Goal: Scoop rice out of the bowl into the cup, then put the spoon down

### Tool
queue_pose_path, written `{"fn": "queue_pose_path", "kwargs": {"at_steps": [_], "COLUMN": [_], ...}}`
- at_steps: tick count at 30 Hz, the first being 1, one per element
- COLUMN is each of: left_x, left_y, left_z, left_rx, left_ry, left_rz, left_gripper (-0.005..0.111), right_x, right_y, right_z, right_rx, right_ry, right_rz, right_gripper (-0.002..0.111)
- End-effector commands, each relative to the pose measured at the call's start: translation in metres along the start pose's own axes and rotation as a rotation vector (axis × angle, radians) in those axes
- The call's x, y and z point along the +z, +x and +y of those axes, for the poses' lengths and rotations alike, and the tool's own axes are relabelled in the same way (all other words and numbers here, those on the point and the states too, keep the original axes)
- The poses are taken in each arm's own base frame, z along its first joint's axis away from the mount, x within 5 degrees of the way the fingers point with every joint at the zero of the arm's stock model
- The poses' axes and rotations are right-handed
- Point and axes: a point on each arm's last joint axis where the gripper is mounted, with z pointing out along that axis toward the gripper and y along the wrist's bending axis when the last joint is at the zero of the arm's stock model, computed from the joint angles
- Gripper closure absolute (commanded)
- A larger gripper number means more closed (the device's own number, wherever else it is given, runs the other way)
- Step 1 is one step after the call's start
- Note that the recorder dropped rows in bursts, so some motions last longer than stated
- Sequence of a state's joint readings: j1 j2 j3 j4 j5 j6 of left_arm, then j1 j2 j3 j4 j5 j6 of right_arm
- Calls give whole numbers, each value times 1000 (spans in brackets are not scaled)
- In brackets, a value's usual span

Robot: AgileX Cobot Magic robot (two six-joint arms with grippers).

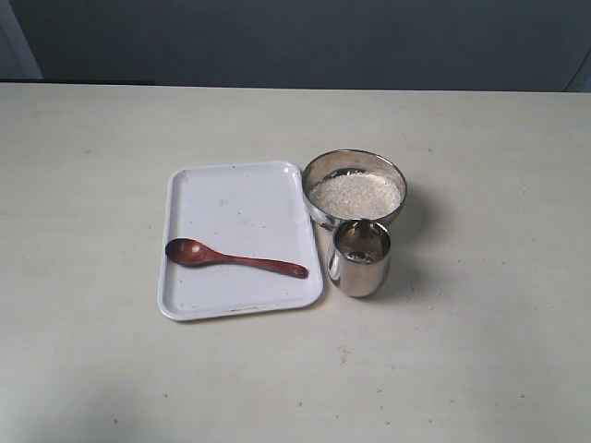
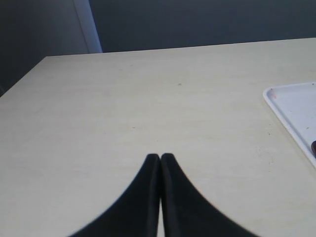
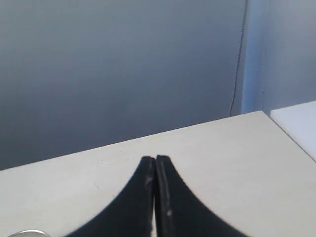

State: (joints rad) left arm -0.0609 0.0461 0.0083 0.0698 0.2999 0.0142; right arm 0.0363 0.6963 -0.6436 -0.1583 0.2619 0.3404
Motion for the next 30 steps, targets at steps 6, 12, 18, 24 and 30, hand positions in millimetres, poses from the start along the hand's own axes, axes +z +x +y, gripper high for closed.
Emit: {"fn": "queue_pose_path", "kwargs": {"at_steps": [6,12,18,24,30], "left_x": [-1,-1,-1,-1,-1], "left_y": [-3,-3,-4,-4,-4], "left_z": [0,0,0,0,0], "left_rx": [-5,-5,-5,-5,-5], "left_ry": [1,1,1,1,1], "left_rz": [-16,-16,-18,-18,-18], "left_gripper": [106,106,106,106,106], "right_x": [-52,-63,-61,-61,-61], "right_y": [110,135,140,140,140], "right_z": [-32,-33,-29,-29,-29], "right_rx": [90,86,86,101,101], "right_ry": [63,26,-48,-58,-58], "right_rz": [-354,-436,-367,-358,-358], "right_gripper": [108,108,108,108,108]}}
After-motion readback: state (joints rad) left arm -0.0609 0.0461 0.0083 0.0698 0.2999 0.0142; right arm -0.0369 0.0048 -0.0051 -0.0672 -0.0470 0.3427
